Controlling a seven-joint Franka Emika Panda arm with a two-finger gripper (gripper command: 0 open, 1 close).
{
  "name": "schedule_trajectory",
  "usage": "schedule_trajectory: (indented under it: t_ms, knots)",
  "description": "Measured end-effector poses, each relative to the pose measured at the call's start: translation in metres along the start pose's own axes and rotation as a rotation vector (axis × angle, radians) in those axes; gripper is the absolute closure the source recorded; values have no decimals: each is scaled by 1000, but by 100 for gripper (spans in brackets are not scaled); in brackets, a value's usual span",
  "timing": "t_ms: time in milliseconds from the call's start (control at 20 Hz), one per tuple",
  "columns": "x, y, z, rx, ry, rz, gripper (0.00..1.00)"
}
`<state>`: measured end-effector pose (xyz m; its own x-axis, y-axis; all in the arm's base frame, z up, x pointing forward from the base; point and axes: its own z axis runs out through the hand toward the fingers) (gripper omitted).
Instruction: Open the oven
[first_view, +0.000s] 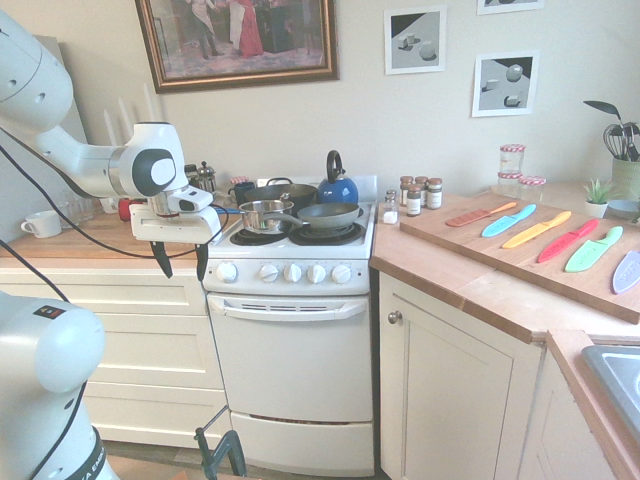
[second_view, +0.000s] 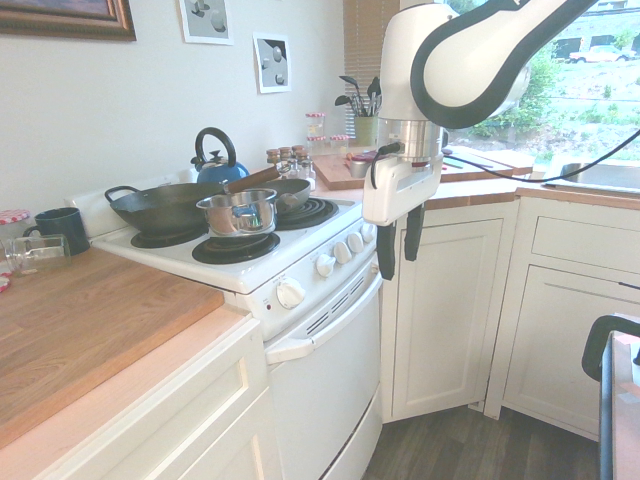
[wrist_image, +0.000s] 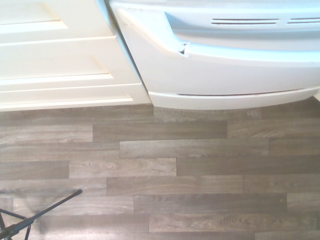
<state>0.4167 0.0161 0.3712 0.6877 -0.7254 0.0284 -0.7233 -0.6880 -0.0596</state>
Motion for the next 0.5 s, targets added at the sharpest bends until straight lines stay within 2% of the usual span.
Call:
schedule_trajectory:
  t_ms: [250, 400, 500]
  knots:
    - [10, 6, 6, 0, 11, 22, 0]
    - [37, 2, 19, 94, 119, 107, 0]
    - [50, 5, 44, 98, 149, 123, 0]
